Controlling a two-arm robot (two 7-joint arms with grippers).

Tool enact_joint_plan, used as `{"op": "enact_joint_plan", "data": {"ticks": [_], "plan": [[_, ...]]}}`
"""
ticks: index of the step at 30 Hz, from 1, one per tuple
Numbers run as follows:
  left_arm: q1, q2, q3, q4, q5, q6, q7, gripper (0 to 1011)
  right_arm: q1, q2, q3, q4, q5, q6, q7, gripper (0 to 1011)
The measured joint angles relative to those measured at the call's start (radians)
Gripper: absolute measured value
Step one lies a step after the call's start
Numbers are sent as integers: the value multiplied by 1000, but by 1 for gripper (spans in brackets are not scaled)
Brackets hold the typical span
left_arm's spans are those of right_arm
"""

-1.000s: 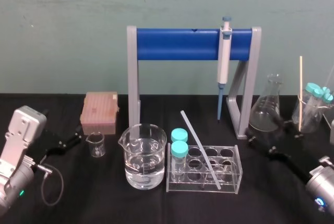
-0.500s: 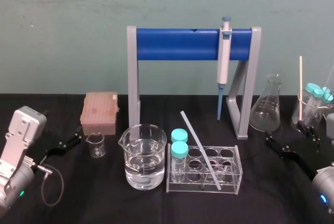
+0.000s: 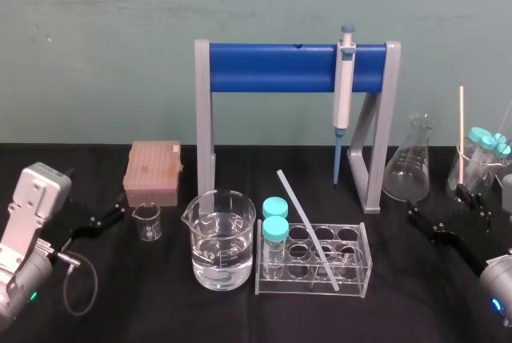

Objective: Pick up the stirring rod with one hand, then place it down.

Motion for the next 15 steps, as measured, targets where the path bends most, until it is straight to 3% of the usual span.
{"op": "enact_joint_plan", "data": {"ticks": [15], "plan": [[0,0,0,0,0,0,0,1000,-1,1,0,-2,1,-2,2,1003]]}}
